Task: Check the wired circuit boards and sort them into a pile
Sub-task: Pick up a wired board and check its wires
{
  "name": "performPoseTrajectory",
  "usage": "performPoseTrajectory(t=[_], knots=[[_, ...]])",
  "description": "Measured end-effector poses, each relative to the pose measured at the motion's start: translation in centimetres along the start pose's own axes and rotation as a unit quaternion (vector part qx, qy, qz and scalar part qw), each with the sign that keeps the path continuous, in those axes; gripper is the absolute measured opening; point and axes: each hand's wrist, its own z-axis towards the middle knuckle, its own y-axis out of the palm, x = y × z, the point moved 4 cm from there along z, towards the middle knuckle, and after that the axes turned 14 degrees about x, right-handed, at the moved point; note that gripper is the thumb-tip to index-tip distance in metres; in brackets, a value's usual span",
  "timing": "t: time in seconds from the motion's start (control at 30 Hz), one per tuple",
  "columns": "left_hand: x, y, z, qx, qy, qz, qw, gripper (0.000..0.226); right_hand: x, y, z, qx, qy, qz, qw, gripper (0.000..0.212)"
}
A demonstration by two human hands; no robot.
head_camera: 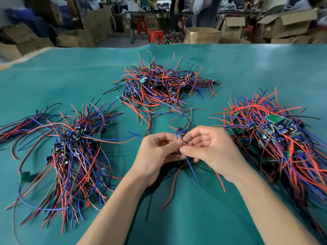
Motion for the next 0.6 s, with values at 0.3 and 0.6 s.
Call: performPoseTrajectory(t=[0.3, 0.6], knots=[[0.5, 0.0, -0.1, -0.019, 0.003, 0.025, 0.999, 0.012, -0.1, -0.5, 0.0, 0.013, 0.052, 0.028, 0.998, 0.01], [0.7, 0.1, -0.1, 0.004, 0.001, 0.007, 1.0, 0.018, -0.4, -1.4, 0.3, -0.016, 0.081, 0.104, 0.991, 0.012]])
